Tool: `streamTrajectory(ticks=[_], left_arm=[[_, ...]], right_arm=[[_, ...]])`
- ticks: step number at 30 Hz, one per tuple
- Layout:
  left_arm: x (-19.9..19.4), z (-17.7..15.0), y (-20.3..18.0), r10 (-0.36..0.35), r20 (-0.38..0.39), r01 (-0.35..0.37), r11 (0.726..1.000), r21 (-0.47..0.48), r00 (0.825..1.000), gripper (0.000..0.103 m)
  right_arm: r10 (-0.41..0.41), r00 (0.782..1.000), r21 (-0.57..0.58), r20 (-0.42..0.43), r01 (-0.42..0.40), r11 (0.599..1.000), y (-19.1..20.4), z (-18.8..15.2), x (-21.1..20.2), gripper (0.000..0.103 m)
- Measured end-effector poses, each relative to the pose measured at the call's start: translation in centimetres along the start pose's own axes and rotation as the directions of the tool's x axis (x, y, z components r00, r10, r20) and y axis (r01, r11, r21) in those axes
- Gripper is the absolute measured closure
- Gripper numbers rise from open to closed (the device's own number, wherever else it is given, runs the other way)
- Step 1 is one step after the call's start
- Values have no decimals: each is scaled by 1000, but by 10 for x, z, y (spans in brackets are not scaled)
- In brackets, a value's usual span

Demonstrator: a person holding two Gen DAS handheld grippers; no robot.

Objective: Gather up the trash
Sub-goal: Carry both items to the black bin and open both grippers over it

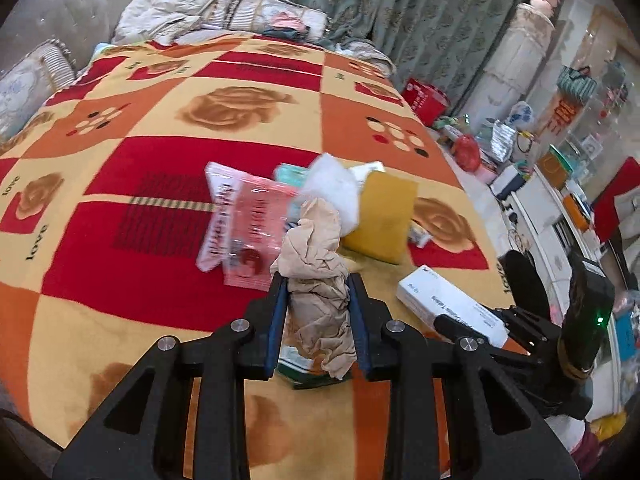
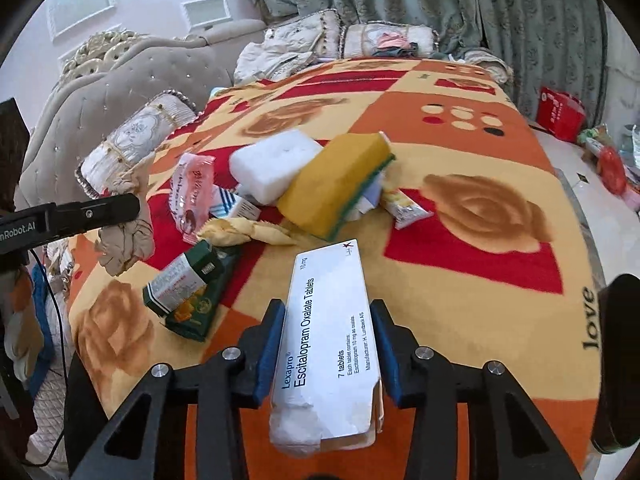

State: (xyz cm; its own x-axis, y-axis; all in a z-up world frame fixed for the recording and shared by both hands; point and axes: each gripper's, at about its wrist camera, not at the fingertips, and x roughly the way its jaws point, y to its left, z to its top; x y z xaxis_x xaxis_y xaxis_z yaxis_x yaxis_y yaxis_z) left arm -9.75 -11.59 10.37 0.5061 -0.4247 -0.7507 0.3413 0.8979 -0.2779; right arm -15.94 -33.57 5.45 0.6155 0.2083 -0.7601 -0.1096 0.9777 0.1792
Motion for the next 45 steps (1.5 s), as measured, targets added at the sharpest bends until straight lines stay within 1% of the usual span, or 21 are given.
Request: streamTrajectory(ticks=[1, 3, 5, 7, 9, 11, 13, 15, 17, 20, 27, 36, 45], left_arm=[[1, -1, -4, -3, -1, 3, 1000, 5, 1000, 76], [1, -3, -10, -6, -5, 6, 1000, 16, 1000, 76], [3, -6, -16, -8, -12, 8, 1000, 27, 1000, 76], [5, -8, -19, -4, -21, 5, 999, 34, 1000, 76], [6, -9, -21, -3, -27, 4, 999, 39, 1000, 76], [7, -9, -23, 3, -25, -2, 999, 45, 1000, 76], [8, -10, -25, 4, -24, -3, 999, 45, 1000, 76], [9, -9, -27, 6, -22, -5, 999, 49, 1000, 76], [9, -9, -32, 9, -16, -8, 998, 64, 1000, 76], [13, -8, -42, 9, -13, -7, 997, 82, 1000, 76], [23, -4, -70, -27, -18, 29, 994, 105, 999, 76], [37, -1, -108, -52, -28, 56, 986, 158, 998, 76], [55, -3, -141, -80, -58, 90, 977, 191, 995, 76]], right_arm=[[-8, 1000, -3, -12, 8, 1000, -1, -1, 0, 61], [-8, 997, -11, -77, 7, 1000, -1, -7, 6, 61], [-9, 993, -8, -119, 8, 1000, -1, -11, 11, 61], [-19, 989, -25, -148, 15, 1000, 0, -12, 17, 58], [-34, 987, -45, -157, 27, 999, 1, -10, 21, 58], [-31, 988, -48, -150, 24, 999, 0, -9, 26, 58], [-23, 992, -48, -121, 17, 999, 0, -11, 29, 58], [-44, 995, -66, -95, 38, 997, 0, -14, 31, 61], [-40, 996, -60, -80, 35, 998, -2, -15, 28, 62], [-48, 998, -51, -42, 46, 998, -8, -14, 12, 62], [-54, 998, 3, 28, 54, 999, -31, -8, -25, 62], [-95, 993, 60, 67, 91, 994, -57, -8, -49, 62], [-145, 985, 118, 93, 134, 984, -88, -13, -67, 62]])
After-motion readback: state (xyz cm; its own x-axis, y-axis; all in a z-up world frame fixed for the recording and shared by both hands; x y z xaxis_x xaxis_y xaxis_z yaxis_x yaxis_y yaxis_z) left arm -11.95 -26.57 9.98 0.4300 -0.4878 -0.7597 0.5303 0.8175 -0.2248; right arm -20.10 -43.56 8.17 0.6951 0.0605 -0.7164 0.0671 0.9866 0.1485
